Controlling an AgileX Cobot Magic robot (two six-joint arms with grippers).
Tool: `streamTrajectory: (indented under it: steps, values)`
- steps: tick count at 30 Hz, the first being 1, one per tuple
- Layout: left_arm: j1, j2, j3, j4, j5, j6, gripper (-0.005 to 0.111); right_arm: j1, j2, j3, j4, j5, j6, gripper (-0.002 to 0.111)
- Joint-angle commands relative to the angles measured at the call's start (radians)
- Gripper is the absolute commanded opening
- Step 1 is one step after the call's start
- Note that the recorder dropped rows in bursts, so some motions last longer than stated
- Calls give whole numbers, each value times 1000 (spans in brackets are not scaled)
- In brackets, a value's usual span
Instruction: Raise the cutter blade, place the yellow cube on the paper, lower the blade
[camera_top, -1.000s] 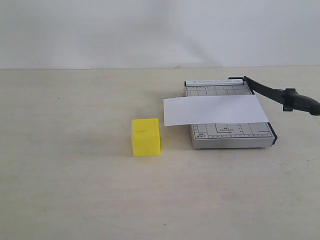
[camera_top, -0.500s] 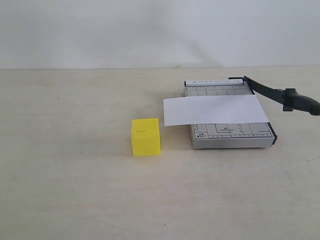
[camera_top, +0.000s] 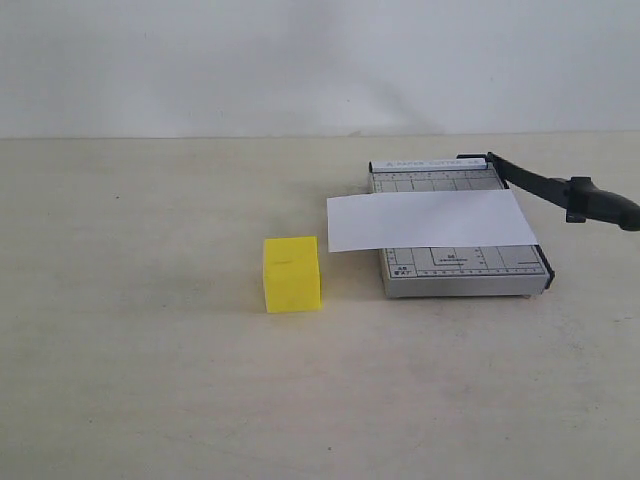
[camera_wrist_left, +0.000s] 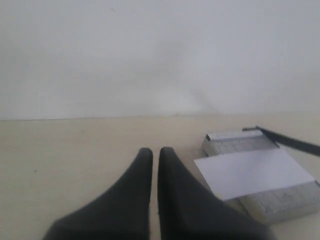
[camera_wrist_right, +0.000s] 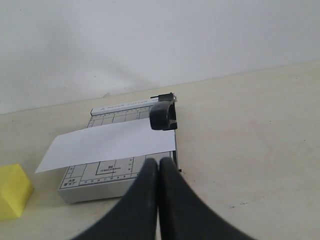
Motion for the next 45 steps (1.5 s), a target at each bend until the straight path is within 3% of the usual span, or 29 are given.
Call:
streamTrajectory:
  steps: [1, 9, 15, 22, 28, 45]
  values:
    - [-120, 332, -157, 1, -12, 104, 5, 0, -4, 0, -3, -23, -11, 0]
    - [-242, 798, -422, -2, -103, 105, 5, 0, -4, 0, -3, -26, -11, 0]
    - [-300, 1004, -610, 1, -124, 105, 5, 0, -4, 0, 1, -26, -6, 0]
    - [-322, 1211, -820, 1, -124, 105, 5, 0, -4, 0, 1, -26, 9, 0]
    - [-324, 1315, -935, 1, -108, 35, 5, 0, -4, 0, 1, -26, 9, 0]
    - [-391, 1478, -1087, 1, -90, -30, 5, 0, -4, 0, 1, -19, 12, 0]
